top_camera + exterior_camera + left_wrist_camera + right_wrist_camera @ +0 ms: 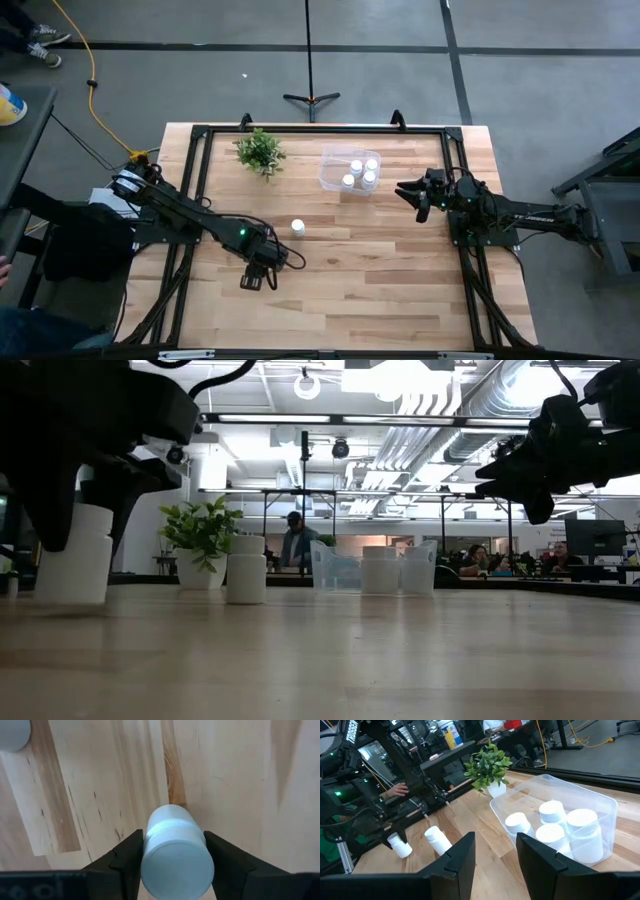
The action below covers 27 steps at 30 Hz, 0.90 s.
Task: Pick and place pill bottles into a basket
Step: Put the white pill bottle into the transparent container
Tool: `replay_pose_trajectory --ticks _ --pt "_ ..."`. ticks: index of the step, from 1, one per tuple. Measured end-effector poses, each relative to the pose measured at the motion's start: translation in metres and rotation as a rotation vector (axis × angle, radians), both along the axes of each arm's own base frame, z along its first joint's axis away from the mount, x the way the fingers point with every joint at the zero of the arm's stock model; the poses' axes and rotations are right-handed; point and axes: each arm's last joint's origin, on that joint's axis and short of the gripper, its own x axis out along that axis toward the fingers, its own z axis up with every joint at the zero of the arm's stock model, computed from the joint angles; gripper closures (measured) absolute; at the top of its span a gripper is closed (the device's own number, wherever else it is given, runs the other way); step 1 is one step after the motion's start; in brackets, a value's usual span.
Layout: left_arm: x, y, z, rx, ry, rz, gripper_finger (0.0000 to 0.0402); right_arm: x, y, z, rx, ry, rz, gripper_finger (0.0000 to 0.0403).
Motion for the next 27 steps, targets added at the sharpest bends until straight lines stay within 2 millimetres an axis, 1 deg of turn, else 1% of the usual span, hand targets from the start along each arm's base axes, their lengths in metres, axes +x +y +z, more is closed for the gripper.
replay_pose_trajectory --ticks 3,8,11,16,20,23,27 --pt "0.001 0.0 0.008 -0.004 -0.008 0.004 0.0189 0.0 0.0 0.0 0.0 0.0 0.0 0.0269" --pt "0.004 0.0 0.021 0.003 -0.068 0.021 0.0189 0.0 0.0 0.0 0.001 0.005 -0.001 0.0269" --pt "0.004 0.006 0.028 0.006 -0.1 0.069 0.0189 0.0 0.0 -0.001 0.003 0.006 -0.001 0.0269" --pt "0.002 0.021 0.045 -0.005 -0.182 0.157 0.019 0.0 0.0 -0.001 0.005 0.009 -0.001 0.0269" --pt "0.004 0.032 0.063 -0.035 -0.308 0.206 0.0188 0.0 0.0 -0.001 0.004 0.007 -0.002 0.0269" --pt "0.007 0.037 0.077 -0.041 -0.437 0.251 0.0183 0.0 0.0 -0.001 0.004 0.006 -0.003 0.0269" --pt "0.012 0.043 0.094 -0.08 -0.598 0.267 0.0191 0.0 0.0 0.0 0.004 0.005 -0.003 0.0269"
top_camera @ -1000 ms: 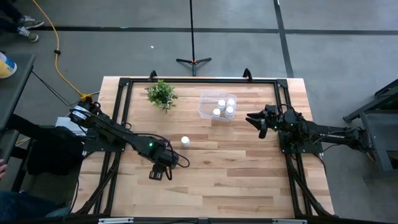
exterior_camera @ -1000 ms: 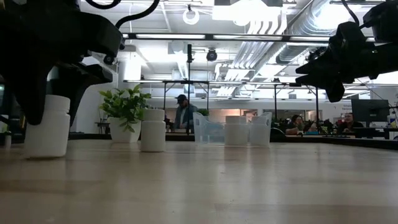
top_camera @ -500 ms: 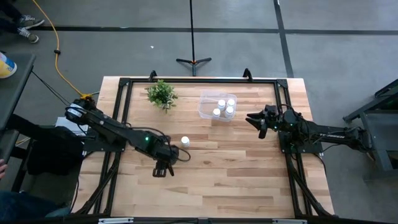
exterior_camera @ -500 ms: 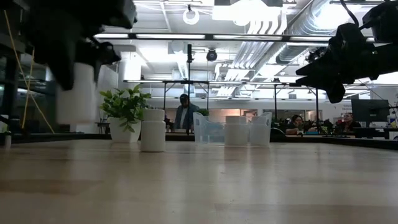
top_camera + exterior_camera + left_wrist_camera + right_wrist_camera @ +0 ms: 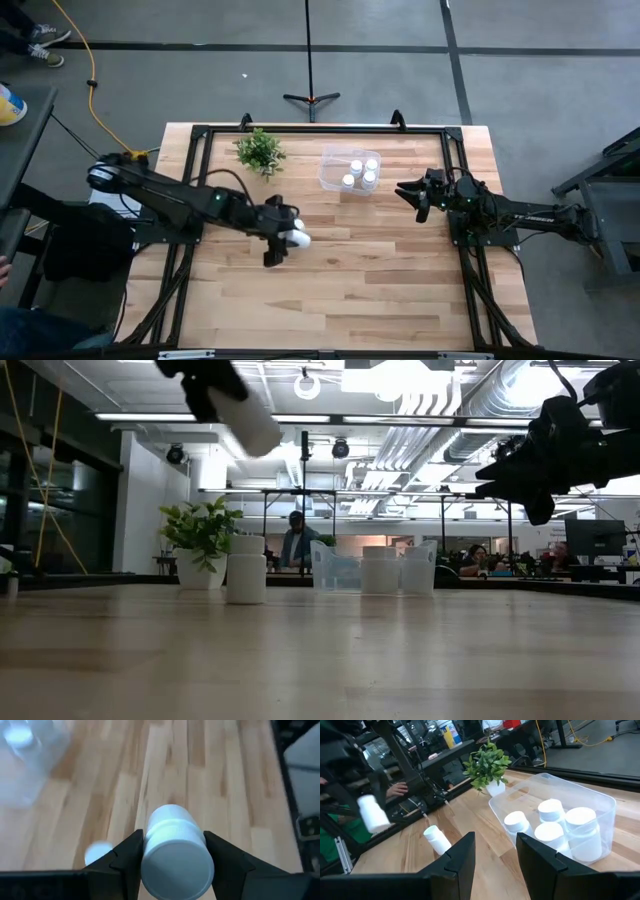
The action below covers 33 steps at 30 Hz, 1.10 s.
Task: Pick and place pill bottles into a basket
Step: Put the white pill bottle into the transparent container
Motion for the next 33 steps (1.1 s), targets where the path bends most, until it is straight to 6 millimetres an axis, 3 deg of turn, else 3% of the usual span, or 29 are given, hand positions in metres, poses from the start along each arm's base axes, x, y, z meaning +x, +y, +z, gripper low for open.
replay_pose_trajectory --ticks 13,33 --pt "0.016 0.029 0.024 0.033 -0.267 0.092 0.0191 0.0 0.0 0.0 -0.002 -0.004 -0.01 0.0269" --pt "0.029 0.033 0.057 0.085 -0.624 0.057 0.0191 0.0 0.0 0.0 -0.004 -0.003 -0.018 0.0269"
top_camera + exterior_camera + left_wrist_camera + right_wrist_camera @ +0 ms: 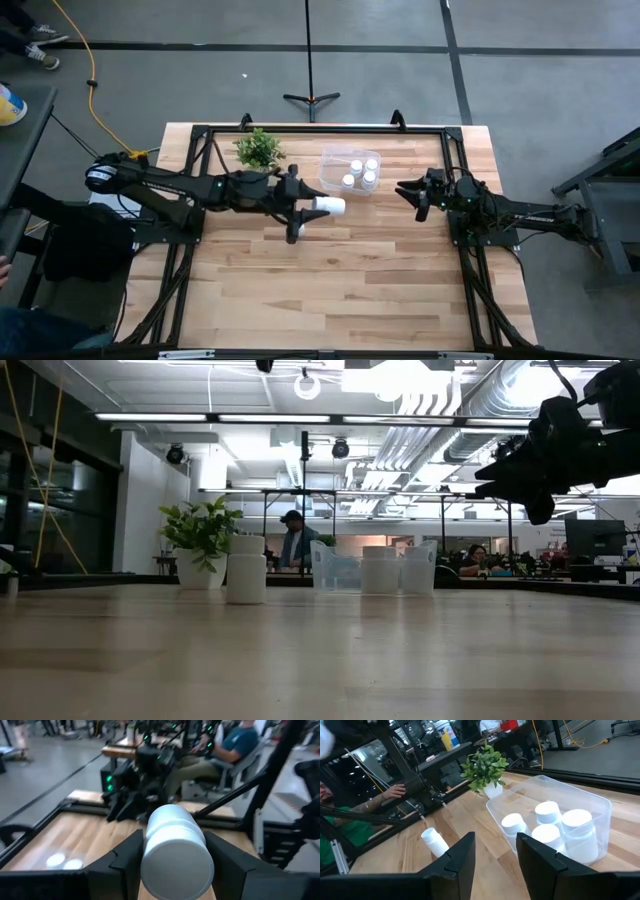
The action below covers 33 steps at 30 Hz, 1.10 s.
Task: Pick and place pill bottles into a basket
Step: Put the white pill bottle into the transparent container
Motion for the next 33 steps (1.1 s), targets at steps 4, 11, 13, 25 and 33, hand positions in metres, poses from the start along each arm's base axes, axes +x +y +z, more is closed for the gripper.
replay_pose_trajectory --ticks 4,11,13,25,33 --pt "0.001 -0.002 0.006 -0.01 -0.064 -0.049 0.0191 0.0 0.0 0.0 -0.003 0.001 -0.012 0.0269" --pt "0.001 -0.007 0.023 -0.03 -0.235 -0.222 0.0191 0.0 0.0 0.0 -0.003 0.001 -0.017 0.0269" --pt "0.0 -0.009 0.028 -0.032 -0.289 -0.306 0.0191 0.0 0.0 0.0 -0.003 0.001 -0.017 0.0269" --pt "-0.008 -0.016 0.047 -0.034 -0.481 -0.583 0.0191 0.0 0.0 0.0 -0.004 0.002 -0.017 0.0269" --pt "-0.007 -0.016 0.044 -0.038 -0.453 -0.582 0.0191 0.0 0.0 0.0 -0.004 0.002 -0.017 0.0269"
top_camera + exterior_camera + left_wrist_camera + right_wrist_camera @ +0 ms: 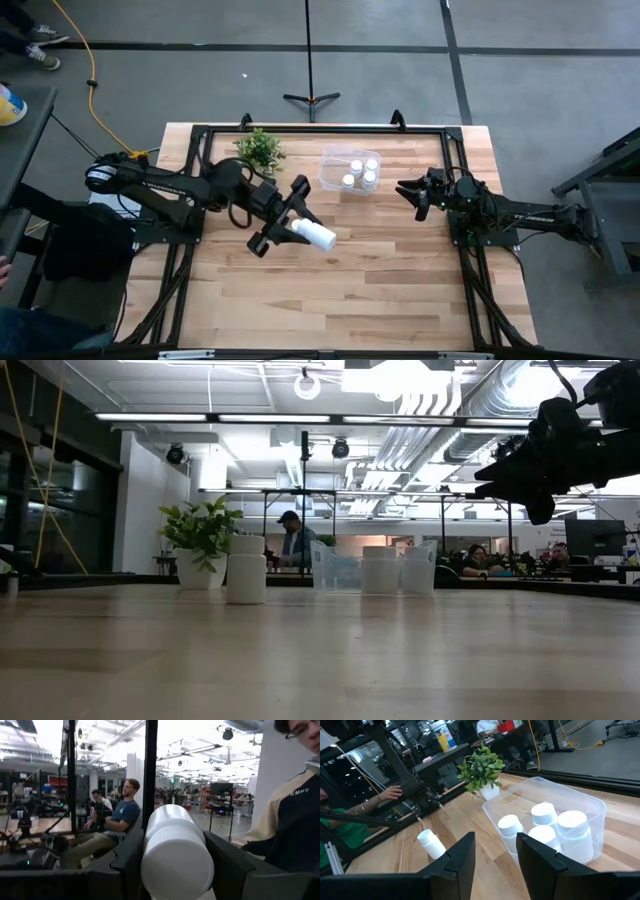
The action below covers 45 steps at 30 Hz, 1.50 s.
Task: Pick and place pill bottles into a basket
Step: Put the white pill bottle into the transparent container
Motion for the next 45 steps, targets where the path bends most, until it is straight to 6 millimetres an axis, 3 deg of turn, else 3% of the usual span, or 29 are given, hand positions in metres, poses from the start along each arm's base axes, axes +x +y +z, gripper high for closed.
replay_pose_trajectory --ticks 7,18,25,31,35,45 --pt "0.004 0.003 -0.012 -0.003 0.128 0.083 0.0191 0.0 0.0 0.0 0.0 0.0 0.0 0.0269" --pt "0.01 0.039 -0.034 -0.158 0.428 0.261 0.0191 0.0 0.0 0.0 0.001 0.003 0.0 0.0269" --pt "0.01 0.048 -0.042 -0.188 0.515 0.32 0.0191 0.0 0.0 -0.001 0.001 0.006 -0.008 0.0269" --pt "0.014 0.05 -0.04 -0.18 0.534 0.369 0.019 0.0 0.0 -0.001 0.002 0.012 -0.01 0.0269" --pt "0.027 0.051 -0.03 -0.079 0.611 0.413 0.019 -0.001 -0.001 -0.001 -0.001 0.016 -0.041 0.0269" --pt "0.058 0.084 -0.018 0.102 0.768 0.508 0.019 -0.001 -0.001 -0.002 -0.001 0.025 -0.056 0.0269"
